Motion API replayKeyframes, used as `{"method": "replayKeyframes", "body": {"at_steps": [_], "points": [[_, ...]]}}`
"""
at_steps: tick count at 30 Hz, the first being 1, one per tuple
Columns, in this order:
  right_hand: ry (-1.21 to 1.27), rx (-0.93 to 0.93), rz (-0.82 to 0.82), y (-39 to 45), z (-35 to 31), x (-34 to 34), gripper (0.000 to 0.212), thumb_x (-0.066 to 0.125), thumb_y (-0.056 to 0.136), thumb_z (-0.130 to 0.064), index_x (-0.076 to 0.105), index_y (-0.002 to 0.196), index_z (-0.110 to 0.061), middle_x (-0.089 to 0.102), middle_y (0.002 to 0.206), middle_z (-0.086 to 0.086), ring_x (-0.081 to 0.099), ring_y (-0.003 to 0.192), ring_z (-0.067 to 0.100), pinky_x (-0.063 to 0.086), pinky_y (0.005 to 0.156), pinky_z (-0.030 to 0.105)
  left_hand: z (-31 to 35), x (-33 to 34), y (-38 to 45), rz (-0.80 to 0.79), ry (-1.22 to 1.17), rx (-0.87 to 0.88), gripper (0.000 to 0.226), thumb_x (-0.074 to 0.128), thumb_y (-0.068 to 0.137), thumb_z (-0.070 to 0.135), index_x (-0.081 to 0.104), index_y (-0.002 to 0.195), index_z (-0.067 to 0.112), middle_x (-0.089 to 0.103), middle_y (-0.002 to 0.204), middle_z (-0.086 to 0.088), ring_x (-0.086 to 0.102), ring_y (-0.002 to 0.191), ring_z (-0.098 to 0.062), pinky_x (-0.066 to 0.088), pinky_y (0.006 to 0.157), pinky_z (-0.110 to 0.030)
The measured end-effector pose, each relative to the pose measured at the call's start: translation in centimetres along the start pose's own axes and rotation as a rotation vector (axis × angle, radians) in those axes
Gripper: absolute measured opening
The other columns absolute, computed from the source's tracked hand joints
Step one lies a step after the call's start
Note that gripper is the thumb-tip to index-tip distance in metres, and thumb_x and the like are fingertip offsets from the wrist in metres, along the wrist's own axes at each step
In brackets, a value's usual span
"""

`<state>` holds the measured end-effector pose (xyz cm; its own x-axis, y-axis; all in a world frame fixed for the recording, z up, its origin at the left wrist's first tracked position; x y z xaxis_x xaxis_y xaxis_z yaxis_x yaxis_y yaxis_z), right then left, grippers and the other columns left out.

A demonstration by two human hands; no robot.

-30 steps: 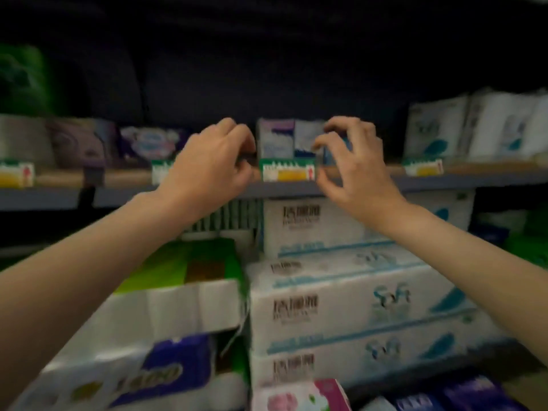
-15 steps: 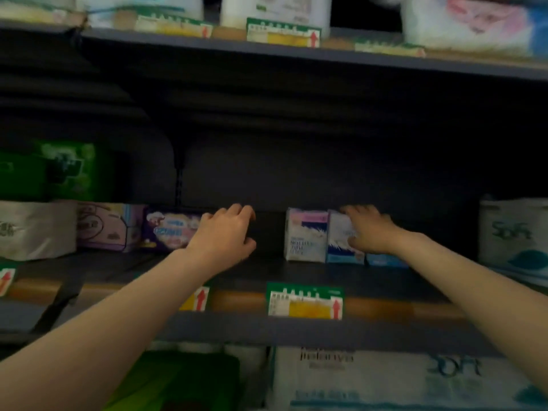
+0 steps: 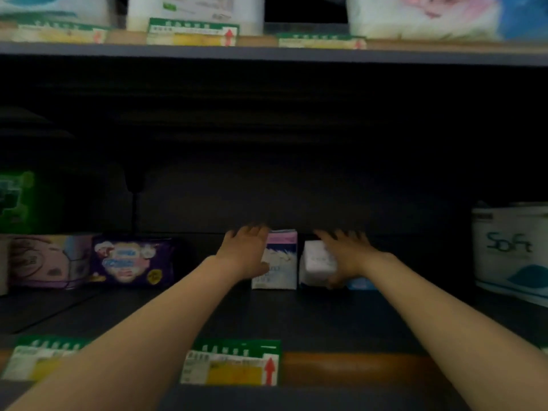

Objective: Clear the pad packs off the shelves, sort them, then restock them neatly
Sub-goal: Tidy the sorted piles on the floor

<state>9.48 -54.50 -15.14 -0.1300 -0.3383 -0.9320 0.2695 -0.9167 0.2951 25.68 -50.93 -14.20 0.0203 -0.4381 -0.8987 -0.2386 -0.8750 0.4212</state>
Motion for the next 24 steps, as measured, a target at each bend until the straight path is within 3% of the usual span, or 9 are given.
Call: {"method": "replayKeyframes", "body": {"at_steps": [2,5,9,12,15,20,24], "points": [[-0.009,-0.046,0.003,-0.4,0.0,0.3,0.097,0.073,0.075,-0.037,0.01,0.147,-0.024,0.035,0.146,0.007,0.036,0.131,0.028,0.029,0.107,0.041,0.7,1.3,1.1,-0.067,0.042,-0.009,0.084,0.057,0.089,0.031,0.0,0.15,0.015,0.0,0.158,-0.003,-0.001,0.145,-0.021,0.008,0.116,-0.044],[0.012,-0.07,0.108,-1.2,0.5,-1.9,0.081,0.07,0.075,-0.044,0.023,0.139,-0.026,0.05,0.131,0.004,0.049,0.117,0.027,0.034,0.098,0.042,0.8,2.2,2.5,-0.116,0.072,-0.048,0.086,0.057,0.089,0.03,-0.002,0.15,0.016,-0.004,0.159,-0.002,-0.006,0.145,-0.022,0.005,0.116,-0.047],[0.421,-0.029,0.164,-1.6,2.0,-4.1,0.065,0.067,0.078,-0.051,0.042,0.132,-0.027,0.052,0.127,-0.002,0.051,0.113,0.021,0.043,0.098,0.042,0.8,2.0,3.7,-0.091,0.116,-0.088,0.084,0.058,0.087,0.03,0.005,0.149,0.016,0.018,0.155,-0.005,0.014,0.141,-0.024,0.009,0.115,-0.047],[0.555,0.013,0.128,-1.0,2.7,-2.8,0.045,0.068,0.077,-0.052,0.058,0.112,-0.024,0.06,0.116,0.0,0.057,0.106,0.02,0.049,0.092,0.042,1.0,0.7,4.0,-0.028,0.175,-0.095,0.091,0.064,0.081,0.044,0.009,0.149,0.016,0.025,0.151,-0.005,0.019,0.137,-0.026,0.015,0.112,-0.045],[0.586,0.056,0.102,-1.1,3.1,-1.8,0.04,0.072,0.074,-0.049,0.057,0.1,-0.023,0.061,0.11,0.001,0.059,0.099,0.018,0.052,0.086,0.039,1.6,1.0,3.7,-0.092,0.259,-0.099,0.093,0.068,0.075,0.053,0.02,0.146,0.018,0.03,0.147,-0.006,0.022,0.135,-0.027,0.019,0.109,-0.045],[0.436,0.103,0.044,-2.1,1.5,-2.3,0.056,0.074,0.073,-0.046,0.05,0.117,-0.02,0.054,0.119,0.004,0.054,0.107,0.021,0.049,0.089,0.039,1.5,-0.3,2.2,-0.047,0.266,-0.072,0.096,0.073,0.071,0.05,0.019,0.146,0.022,0.024,0.145,-0.009,0.021,0.133,-0.031,0.023,0.108,-0.044],[0.46,0.193,0.123,-4.0,0.1,-3.5,0.06,0.077,0.073,-0.041,0.047,0.121,-0.022,0.055,0.121,0.005,0.056,0.106,0.023,0.051,0.085,0.037,-0.5,-3.2,-1.5,0.032,0.05,-0.058,0.084,0.074,0.07,0.048,0.031,0.137,0.021,0.045,0.134,-0.008,0.036,0.124,-0.032,0.034,0.097,-0.04]]}}
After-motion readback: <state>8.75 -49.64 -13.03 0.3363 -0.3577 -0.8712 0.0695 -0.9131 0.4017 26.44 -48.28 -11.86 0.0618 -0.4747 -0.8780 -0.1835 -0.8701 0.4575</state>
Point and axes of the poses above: each hand's wrist, its own y-axis towards the middle knuckle, its own x-axis out of the palm, z = x × y, the point moved 9 cm from there along y, towards the middle knuckle
